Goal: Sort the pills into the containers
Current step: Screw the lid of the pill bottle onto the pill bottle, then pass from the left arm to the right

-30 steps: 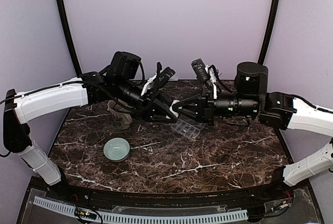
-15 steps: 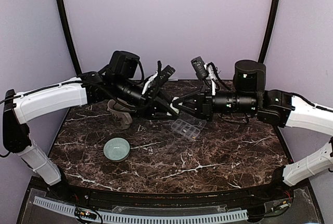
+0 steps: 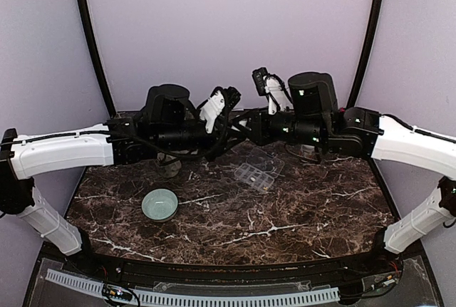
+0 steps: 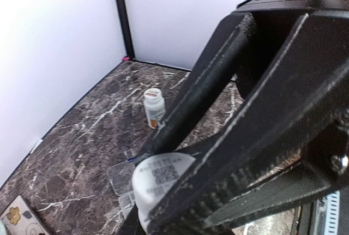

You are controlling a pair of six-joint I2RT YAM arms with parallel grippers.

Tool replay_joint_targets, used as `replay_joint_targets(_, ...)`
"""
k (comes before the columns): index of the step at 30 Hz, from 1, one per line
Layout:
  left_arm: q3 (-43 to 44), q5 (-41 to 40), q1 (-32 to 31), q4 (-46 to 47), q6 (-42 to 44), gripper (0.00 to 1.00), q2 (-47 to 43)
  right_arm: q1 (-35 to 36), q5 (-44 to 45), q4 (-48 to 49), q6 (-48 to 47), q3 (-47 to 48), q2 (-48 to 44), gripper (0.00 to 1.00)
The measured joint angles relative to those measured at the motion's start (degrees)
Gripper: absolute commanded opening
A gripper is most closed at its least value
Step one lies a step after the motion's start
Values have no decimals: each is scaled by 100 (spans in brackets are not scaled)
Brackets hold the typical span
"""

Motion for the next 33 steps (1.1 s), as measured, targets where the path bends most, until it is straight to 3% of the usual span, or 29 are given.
replay_joint_targets(2,-63,-538,-83,133,0,0,11,57,221,-11,72,105,118,6)
replay_joint_targets(5,-96,-990,-138,251,0,0,42,111,566,26,168,234,297,25)
replay_joint_targets(7,-105,-1073,-142,297,2,0,66,122,667,90,192,225,328,38)
replay_joint_targets(9,-105,-1047,-170,382,7,0,70,125,660,291,177,107,278,44)
replay_joint_targets(19,-105,-334,-251,540,-17,0,50,225,210,868,-190,-586,-527,49)
replay_joint_targets(28,-116,1311,463,470,-177,0,-66,229,-254,859,-413,-739,-946,49)
replay_joint_targets(33,-42,2203,535,118,-55,0,-39,192,-522,850,-466,-739,-1005,49)
